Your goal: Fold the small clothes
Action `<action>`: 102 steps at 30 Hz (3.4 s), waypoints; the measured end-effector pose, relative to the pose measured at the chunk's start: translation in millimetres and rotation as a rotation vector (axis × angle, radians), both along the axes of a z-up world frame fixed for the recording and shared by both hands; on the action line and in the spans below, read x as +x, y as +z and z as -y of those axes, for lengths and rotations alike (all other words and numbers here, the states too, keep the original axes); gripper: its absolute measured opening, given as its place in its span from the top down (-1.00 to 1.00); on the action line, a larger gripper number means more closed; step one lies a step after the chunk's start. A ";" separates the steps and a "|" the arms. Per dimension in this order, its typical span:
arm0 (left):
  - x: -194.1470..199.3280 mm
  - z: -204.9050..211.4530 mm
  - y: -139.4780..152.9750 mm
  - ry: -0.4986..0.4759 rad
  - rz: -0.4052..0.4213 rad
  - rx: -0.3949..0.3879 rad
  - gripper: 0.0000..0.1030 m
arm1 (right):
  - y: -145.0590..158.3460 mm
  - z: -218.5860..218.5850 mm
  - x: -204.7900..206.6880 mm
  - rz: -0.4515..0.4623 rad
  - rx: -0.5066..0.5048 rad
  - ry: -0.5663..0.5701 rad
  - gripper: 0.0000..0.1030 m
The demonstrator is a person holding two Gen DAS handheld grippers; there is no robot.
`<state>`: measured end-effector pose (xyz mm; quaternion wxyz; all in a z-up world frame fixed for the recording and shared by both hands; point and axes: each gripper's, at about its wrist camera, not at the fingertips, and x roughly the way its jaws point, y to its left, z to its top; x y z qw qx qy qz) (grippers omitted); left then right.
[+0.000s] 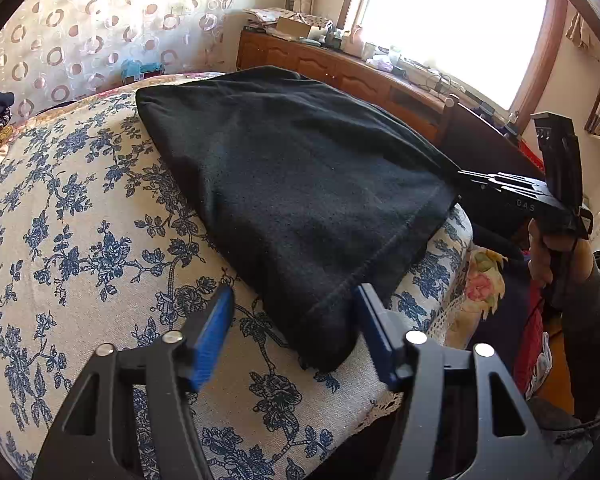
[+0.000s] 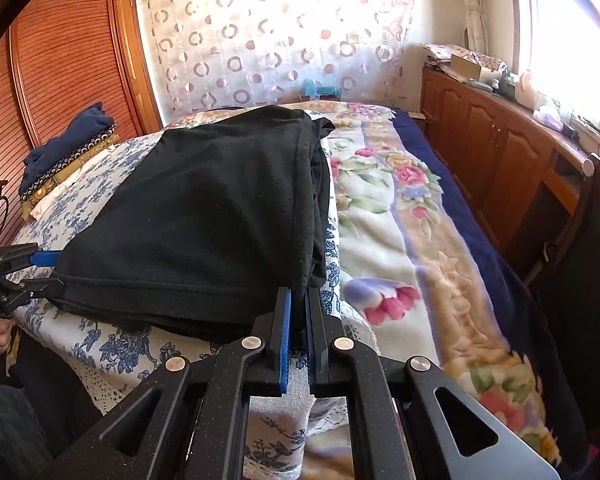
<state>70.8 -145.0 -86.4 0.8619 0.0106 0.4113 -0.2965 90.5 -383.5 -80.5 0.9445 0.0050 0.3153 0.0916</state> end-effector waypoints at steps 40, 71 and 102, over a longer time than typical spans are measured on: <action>46.5 33.6 100.2 -0.074 0.174 -0.093 0.80 | -6.8 -74.2 -16.5 0.080 -0.126 0.296 -0.31; 124.4 -29.4 108.9 0.100 0.174 -0.161 0.81 | 84.1 -89.0 101.0 0.250 -0.342 0.243 0.81; 233.3 -37.6 25.7 0.142 -0.012 0.009 -0.52 | 122.7 -47.2 285.2 0.022 -0.016 0.037 -0.19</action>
